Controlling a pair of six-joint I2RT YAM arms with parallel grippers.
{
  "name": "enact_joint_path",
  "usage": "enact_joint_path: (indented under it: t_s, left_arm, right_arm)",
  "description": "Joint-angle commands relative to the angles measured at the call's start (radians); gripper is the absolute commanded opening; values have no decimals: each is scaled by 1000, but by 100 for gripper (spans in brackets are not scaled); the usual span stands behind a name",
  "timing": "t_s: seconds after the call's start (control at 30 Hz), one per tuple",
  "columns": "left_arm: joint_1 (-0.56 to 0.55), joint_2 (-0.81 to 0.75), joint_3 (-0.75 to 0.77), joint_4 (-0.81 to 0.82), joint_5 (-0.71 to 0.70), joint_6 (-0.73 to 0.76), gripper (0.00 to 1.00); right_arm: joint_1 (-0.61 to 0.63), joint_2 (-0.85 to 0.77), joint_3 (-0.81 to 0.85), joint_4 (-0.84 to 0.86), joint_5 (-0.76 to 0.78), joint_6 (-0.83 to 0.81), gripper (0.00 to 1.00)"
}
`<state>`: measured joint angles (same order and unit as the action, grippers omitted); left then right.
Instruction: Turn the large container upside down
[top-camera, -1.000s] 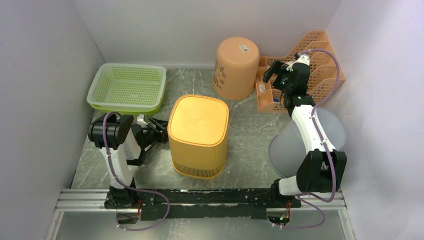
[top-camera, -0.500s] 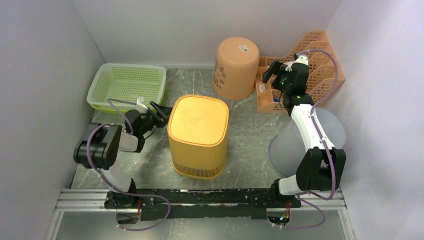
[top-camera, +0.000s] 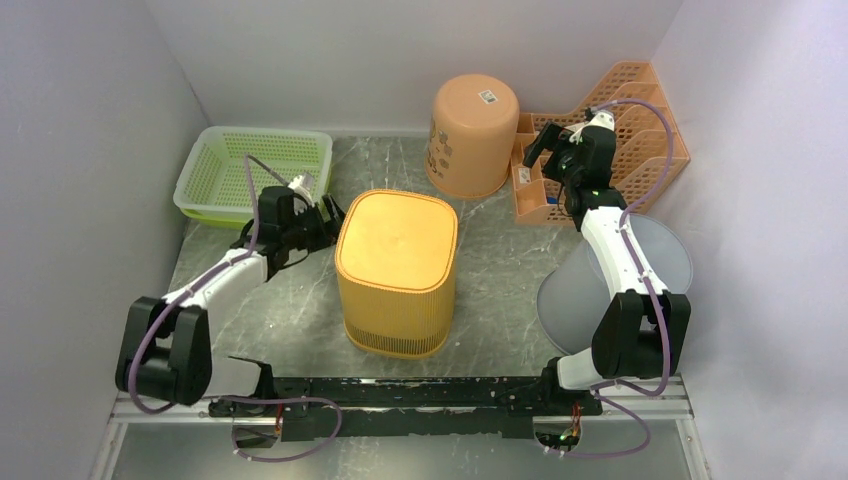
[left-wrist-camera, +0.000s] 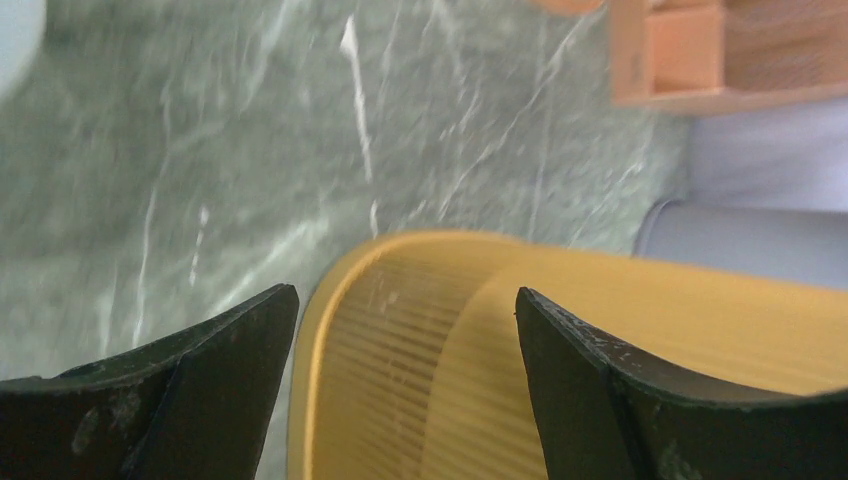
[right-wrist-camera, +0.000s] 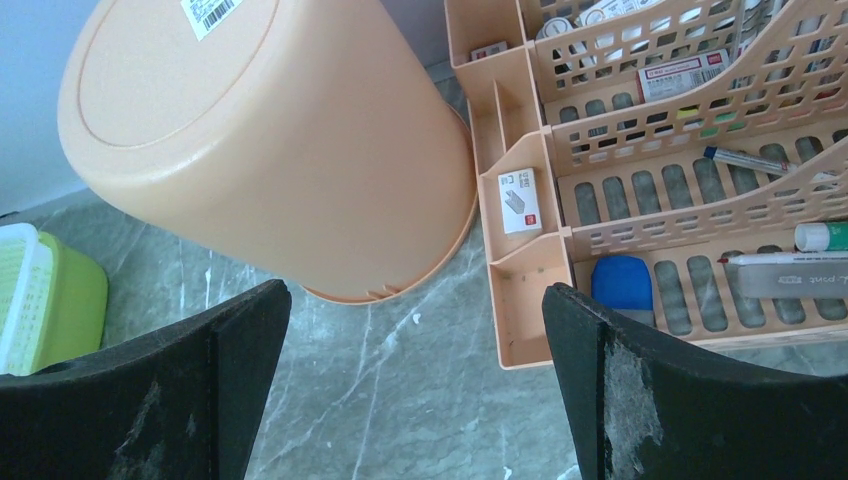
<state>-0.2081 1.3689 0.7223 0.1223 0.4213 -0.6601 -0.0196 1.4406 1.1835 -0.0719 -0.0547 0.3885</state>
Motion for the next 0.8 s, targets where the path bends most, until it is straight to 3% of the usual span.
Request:
enact_joint_path:
  t_s: [0.0,0.17,0.27,0.5,0.63,0.77]
  left_arm:
    - [-33,-113,11,-377,-126,143,91]
    - [-37,-213,-3,-561,-241,192,92]
    - [-51,-247,-15,-652,-284,216,99]
    - [-211,-289,-32,-717,-277,163,97]
    - [-286,-286,-67,-635,-157,132,96]
    - [-326,-236,-101,-447,-54,73,96]
  right_arm:
    - [-9,6,22,22,3,2,100]
    - [-8,12,13,36,-11,21,100]
    - [-7,17,11,40,-17,24,100]
    - [-7,16,15,25,2,7,100]
    - [-8,16,20,20,-7,10,100]
    - [-7,13,20,24,-4,11,100]
